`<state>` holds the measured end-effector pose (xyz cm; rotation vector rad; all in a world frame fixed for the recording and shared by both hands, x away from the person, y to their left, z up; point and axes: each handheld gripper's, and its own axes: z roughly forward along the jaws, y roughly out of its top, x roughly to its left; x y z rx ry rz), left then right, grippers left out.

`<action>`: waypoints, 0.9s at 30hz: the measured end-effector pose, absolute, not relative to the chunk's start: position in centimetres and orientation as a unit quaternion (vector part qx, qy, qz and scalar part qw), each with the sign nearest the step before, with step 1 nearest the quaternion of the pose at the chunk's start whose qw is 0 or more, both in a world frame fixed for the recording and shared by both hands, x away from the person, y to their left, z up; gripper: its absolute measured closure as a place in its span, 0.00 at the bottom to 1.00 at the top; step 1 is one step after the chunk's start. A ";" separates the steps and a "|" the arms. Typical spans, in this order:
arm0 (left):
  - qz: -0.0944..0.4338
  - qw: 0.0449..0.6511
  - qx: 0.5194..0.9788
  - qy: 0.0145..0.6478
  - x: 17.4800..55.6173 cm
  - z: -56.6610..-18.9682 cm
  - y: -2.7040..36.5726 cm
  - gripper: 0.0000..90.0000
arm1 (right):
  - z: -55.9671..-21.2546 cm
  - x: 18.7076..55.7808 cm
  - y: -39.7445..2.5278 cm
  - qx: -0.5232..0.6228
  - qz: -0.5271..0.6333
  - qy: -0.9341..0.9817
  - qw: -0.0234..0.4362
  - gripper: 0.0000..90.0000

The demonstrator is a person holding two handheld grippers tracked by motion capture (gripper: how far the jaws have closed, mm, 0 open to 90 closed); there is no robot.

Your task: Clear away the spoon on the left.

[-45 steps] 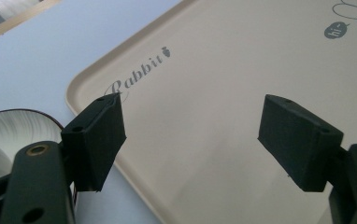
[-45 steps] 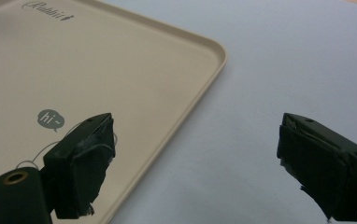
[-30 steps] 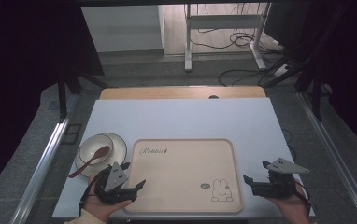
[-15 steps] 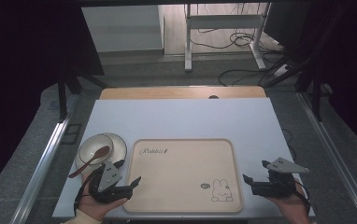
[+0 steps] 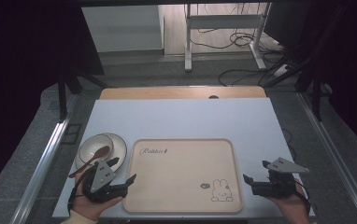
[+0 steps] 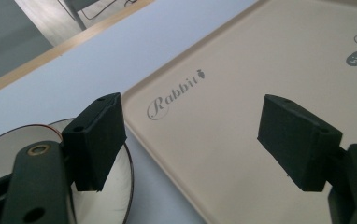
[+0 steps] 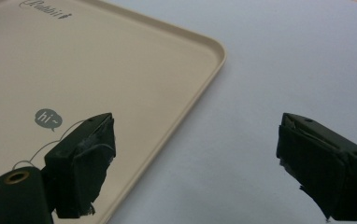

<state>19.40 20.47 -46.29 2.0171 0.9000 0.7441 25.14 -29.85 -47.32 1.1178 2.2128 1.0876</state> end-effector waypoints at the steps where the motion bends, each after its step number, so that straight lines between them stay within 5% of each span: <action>1: 0.293 0.394 0.795 0.355 19.4 -46.3 20.5 0.26 | -47.3 25.1 -29.9 0.403 0.392 0.798 0.215 0.13; 27: 0.317 0.396 0.777 0.374 19.1 -45.0 22.5 0.26 | -47.4 25.3 -29.9 0.406 0.389 0.798 0.216 0.14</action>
